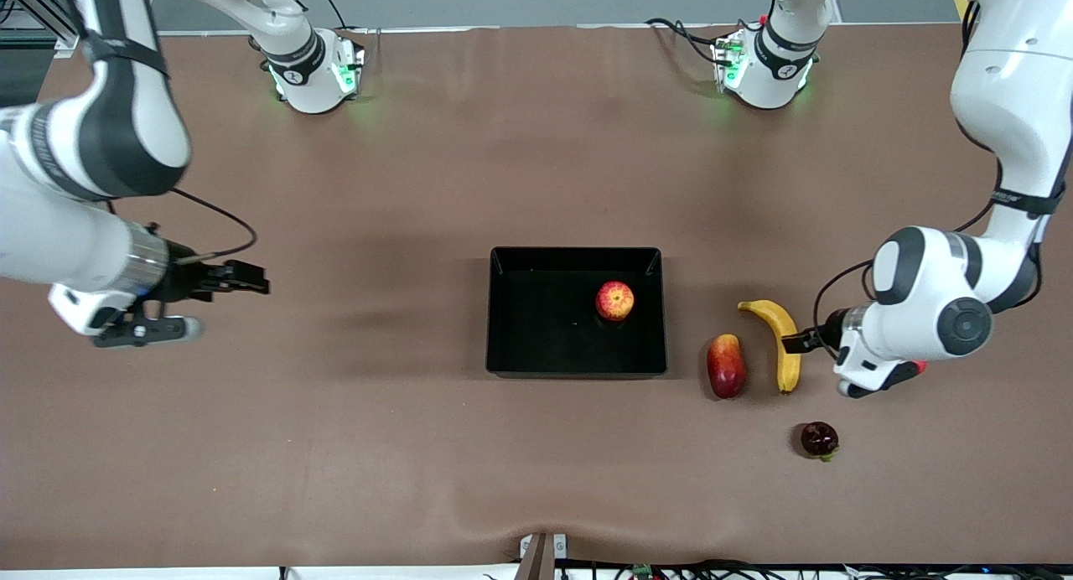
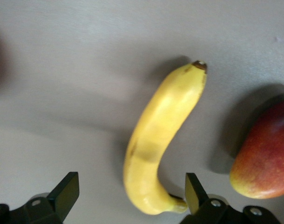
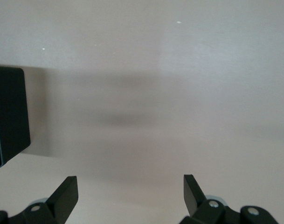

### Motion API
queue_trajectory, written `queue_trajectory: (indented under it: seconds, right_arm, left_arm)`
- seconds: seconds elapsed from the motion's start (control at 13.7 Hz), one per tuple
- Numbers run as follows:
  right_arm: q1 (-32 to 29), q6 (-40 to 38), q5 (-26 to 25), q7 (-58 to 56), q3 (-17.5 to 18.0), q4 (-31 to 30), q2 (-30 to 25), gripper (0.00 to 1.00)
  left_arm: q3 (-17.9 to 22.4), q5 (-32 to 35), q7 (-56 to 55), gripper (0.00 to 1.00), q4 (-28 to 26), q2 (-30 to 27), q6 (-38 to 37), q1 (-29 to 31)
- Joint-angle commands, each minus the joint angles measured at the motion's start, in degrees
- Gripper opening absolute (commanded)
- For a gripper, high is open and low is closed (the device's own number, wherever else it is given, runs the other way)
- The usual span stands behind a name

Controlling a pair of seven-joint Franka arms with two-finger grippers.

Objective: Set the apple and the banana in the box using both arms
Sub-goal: 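Grasp the yellow banana with the left gripper and lift it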

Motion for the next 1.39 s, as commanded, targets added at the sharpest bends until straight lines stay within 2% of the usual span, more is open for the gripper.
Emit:
queue_trajectory:
  seconds: [0.0, 0.07, 0.15, 0.29, 0.36, 0.44, 0.66, 0.88, 1.02, 1.31]
  right_arm:
    - [-1.3, -3.5, -1.5, -0.3, -1.1, 0.4, -2.1, 1.00]
    - [-1.5, -4.8, -1.6, -0.2, -1.3, 0.7, -2.7, 1.00]
    - [-1.6, -5.2, -1.6, -0.1, -1.5, 1.2, -2.8, 1.00]
    - [-1.8, -8.3, -3.4, -0.3, -1.7, 4.3, -2.9, 1.00]
    - [-2.5, -11.9, -2.5, -0.6, -2.1, 7.0, -2.9, 1.00]
    - [-3.4, -13.0, -1.6, -0.8, -1.9, 8.6, -2.9, 1.00]
    - [-3.3, -13.0, -2.4, -0.9, -2.0, 9.6, -6.4, 1.00]
    - [-3.0, -13.6, -5.1, -0.2, -1.8, 9.2, -10.7, 1.00]
    - [-3.3, -14.4, -5.6, 1.2, -1.8, 9.1, -11.2, 1.00]
    - [-4.3, -17.6, -5.6, 3.4, -1.6, 8.3, -12.9, 1.00]
  left_arm:
    - [-0.3, 4.3, -0.5, 0.90, -0.3, 2.3, 2.3, -0.2]
    - [-0.3, 6.6, -0.5, 0.80, -0.5, 3.1, 2.3, -0.2]
    - [-0.3, 7.4, -0.6, 0.66, -1.1, 3.2, 2.3, -0.2]
    - [-0.3, 7.4, -1.0, 0.30, -1.2, 2.8, 2.1, -0.2]
    - [-0.4, 7.4, -0.9, 0.05, -1.2, 2.4, 1.5, -0.2]
    - [-0.8, 7.4, -1.2, 0.00, -1.1, 1.3, 0.5, -0.3]
    - [-4.5, 7.2, -0.7, 0.00, -0.4, -5.3, -8.6, 0.1]
    - [-10.7, 5.2, -3.9, 0.00, 2.0, -8.7, -11.9, -0.2]
    - [-14.0, 3.9, -13.3, 0.00, 5.1, -6.8, -11.9, -2.8]
    - [-12.4, 4.4, -31.4, 0.00, 13.4, 0.3, -11.5, -17.8]
